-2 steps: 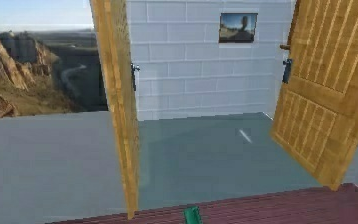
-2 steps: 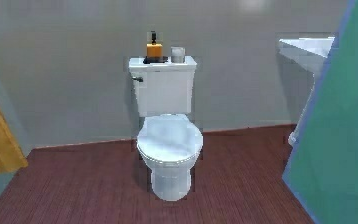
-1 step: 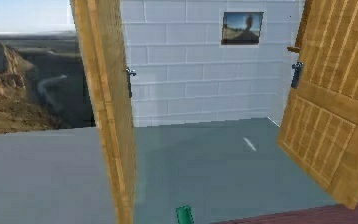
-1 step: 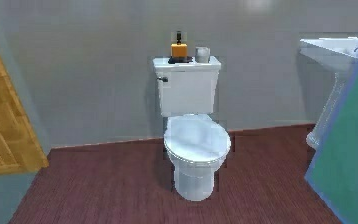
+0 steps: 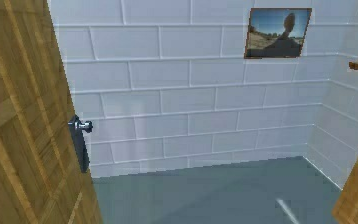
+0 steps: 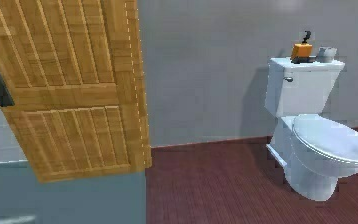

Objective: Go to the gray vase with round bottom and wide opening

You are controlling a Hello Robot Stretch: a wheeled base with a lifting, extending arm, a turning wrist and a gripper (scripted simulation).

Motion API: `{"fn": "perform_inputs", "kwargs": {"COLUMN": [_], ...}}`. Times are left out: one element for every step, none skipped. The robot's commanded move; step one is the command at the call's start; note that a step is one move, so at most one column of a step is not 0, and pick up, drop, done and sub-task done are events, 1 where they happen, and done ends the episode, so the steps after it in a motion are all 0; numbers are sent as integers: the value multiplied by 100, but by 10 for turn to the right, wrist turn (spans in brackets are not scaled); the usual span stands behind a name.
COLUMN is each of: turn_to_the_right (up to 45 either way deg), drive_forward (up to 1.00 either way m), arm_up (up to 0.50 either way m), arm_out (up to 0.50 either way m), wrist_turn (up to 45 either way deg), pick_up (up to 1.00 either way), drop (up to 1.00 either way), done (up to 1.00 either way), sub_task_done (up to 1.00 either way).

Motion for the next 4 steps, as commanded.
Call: {"fn": "perform_inputs", "kwargs": {"turn_to_the_right": [-90, 0, 60, 0], "drive_forward": [0, 5, 0, 100], "arm_up": [0, 0, 0, 0], "arm_out": [0, 0, 0, 0], "wrist_turn": [0, 0, 0, 0], "pick_up": [0, 0, 0, 0], "drop": [0, 0, 0, 0], "done": [0, 0, 0, 0], "sub_task_done": [0, 0, 0, 0]}}
